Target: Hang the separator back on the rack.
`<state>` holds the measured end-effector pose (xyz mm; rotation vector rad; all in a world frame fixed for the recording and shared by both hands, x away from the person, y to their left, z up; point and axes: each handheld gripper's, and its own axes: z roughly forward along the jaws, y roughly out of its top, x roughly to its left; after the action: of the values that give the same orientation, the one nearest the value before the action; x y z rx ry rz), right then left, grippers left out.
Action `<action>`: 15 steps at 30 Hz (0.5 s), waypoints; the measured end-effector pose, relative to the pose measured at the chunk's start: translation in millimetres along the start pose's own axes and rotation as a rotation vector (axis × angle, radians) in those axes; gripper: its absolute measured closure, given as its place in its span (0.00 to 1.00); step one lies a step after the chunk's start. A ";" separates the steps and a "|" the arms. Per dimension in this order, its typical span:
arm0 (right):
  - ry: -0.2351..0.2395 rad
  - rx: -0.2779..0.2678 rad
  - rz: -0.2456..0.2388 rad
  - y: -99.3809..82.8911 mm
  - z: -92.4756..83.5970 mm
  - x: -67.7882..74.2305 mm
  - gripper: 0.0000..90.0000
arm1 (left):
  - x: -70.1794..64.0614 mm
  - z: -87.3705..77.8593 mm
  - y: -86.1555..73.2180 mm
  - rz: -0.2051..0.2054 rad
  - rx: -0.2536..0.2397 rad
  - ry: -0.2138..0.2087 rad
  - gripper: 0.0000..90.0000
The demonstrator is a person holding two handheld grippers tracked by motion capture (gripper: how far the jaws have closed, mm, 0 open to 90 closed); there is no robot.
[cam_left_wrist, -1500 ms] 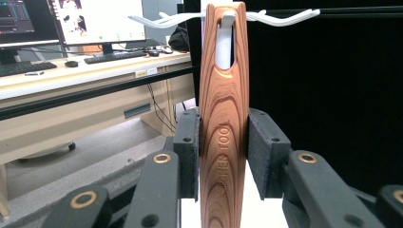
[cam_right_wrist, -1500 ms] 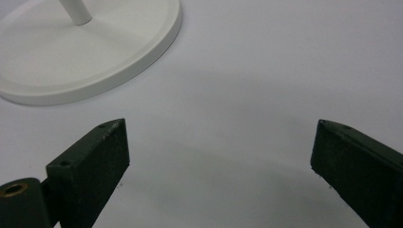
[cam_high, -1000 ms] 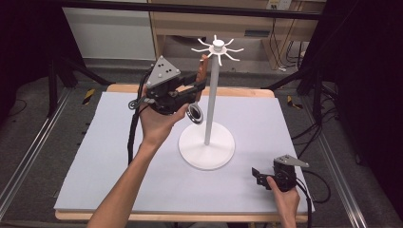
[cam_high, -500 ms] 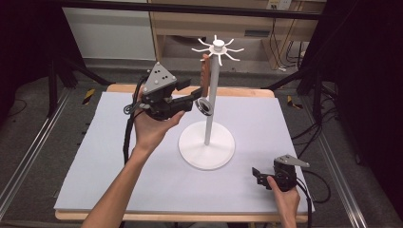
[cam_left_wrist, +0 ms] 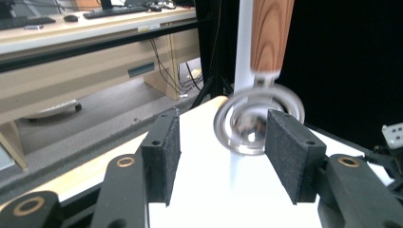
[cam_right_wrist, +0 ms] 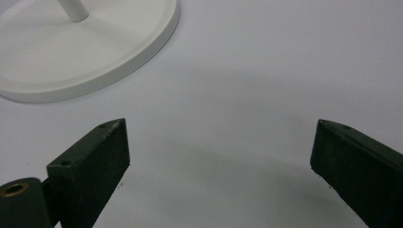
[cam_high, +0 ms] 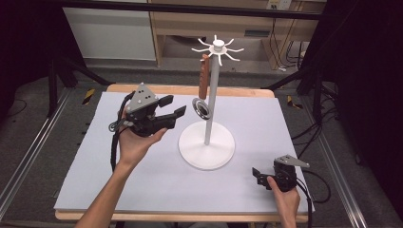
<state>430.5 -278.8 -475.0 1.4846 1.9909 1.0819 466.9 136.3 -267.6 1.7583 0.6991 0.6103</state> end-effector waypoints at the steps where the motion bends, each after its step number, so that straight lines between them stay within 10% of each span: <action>1: 0.000 0.001 0.001 0.0 0.0 0.1 0.07 | 0.6 -1.0 -4.1 -0.007 0.004 -0.002 0.50; 15: 0.002 0.017 0.006 -1.2 0.9 0.0 0.07 | 8.7 -6.2 -68.8 -0.076 0.098 -0.008 0.46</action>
<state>430.4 -278.7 -476.5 1.4998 2.0025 1.0719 457.7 162.5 -331.4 1.8140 0.7984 0.5243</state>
